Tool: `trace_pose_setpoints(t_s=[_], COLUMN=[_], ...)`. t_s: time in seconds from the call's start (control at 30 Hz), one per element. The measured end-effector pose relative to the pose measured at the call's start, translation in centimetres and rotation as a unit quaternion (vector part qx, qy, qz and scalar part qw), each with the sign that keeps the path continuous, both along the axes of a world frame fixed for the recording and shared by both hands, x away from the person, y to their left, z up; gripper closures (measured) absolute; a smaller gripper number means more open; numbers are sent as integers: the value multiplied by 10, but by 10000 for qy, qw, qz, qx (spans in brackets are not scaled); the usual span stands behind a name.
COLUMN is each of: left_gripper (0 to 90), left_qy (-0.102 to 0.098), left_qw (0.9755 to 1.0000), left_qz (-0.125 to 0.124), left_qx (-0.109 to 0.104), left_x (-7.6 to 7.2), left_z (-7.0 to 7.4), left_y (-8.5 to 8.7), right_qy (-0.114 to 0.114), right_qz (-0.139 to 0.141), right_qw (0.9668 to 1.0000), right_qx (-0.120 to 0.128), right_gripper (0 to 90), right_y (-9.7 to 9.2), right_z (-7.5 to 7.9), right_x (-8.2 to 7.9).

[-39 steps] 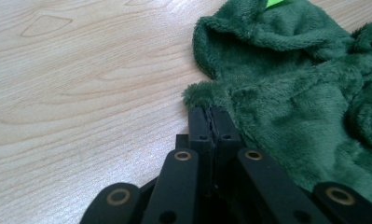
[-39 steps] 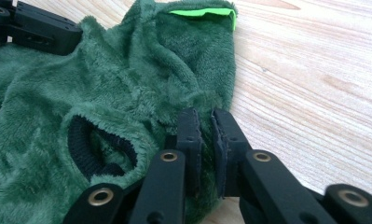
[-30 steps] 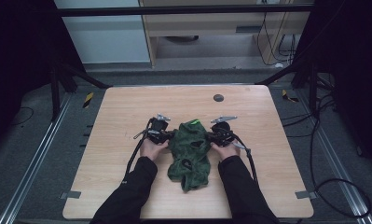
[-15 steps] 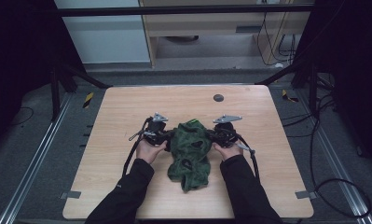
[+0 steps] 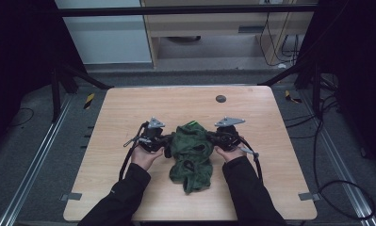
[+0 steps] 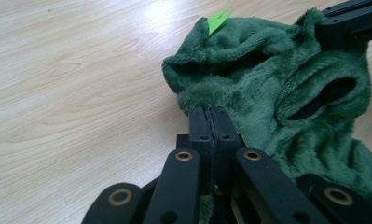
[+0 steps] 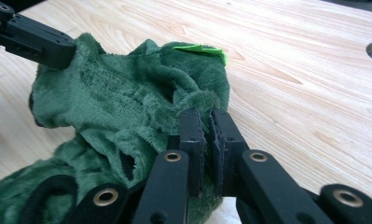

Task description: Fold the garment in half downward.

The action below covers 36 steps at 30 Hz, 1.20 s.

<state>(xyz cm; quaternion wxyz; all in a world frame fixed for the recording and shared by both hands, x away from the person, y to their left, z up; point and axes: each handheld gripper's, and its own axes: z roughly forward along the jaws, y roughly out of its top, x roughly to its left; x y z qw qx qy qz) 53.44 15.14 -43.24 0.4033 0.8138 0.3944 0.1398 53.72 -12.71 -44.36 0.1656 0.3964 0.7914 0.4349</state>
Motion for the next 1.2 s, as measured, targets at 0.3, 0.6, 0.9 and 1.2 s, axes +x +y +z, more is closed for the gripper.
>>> trace_pose_setpoints(t_s=[0.3, 0.6, 0.9, 1.2], left_gripper=[896, 896, 896, 896], left_qy=[-64, -58, -55, 8], left_qw=[9998, 9997, 9995, 9991], left_qz=[-141, -215, -301, -419], left_qx=[-79, -72, -10, 71], left_x=[-16, -29, -43, -60], left_z=[9, 12, 11, 7], left_y=[1, 4, 3, 5], right_qy=[-157, -238, -199, -159], right_qz=[174, 304, 387, 520], right_qw=[9997, 9992, 9990, 9985], right_qx=[23, 50, 78, 65], right_gripper=[844, 842, 841, 840], right_y=[3, 1, -5, -3], right_z=[10, 14, 13, 8], right_x=[-13, -27, -44, -58])
